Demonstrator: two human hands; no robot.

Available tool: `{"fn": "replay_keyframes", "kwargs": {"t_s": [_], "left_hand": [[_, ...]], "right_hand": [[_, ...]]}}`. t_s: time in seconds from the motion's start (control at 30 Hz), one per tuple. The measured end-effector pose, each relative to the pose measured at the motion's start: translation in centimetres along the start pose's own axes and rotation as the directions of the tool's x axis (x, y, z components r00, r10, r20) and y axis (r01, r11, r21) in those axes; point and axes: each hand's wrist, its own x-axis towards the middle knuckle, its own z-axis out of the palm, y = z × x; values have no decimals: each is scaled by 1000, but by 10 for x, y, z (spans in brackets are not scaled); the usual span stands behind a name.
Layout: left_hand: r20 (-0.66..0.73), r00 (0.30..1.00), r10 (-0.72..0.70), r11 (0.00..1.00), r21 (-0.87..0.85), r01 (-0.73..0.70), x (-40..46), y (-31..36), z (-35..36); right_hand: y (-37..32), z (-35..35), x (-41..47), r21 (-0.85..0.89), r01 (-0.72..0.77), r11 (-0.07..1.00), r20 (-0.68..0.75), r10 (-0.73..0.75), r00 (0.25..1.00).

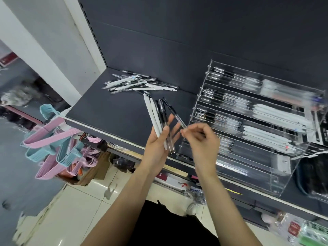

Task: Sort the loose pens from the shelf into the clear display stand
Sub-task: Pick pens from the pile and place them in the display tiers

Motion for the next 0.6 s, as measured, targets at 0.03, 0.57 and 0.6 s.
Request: {"fn": "replay_keyframes", "kwargs": {"t_s": [0.03,0.57,0.6], "left_hand": [[-9,1000,-1,1000,-3,1,1,-2,0],[14,1000,27,950,310,-30,7,16,-16],[56,998,-1,945,326,-17,6,21,-19]], "right_hand": [[7,4,-2,-83,73,994,3,-73,997],[-10,8,22,-501,497,709,287,-406,868],[-17,10,34,-478,509,716,306,-407,860]]}}
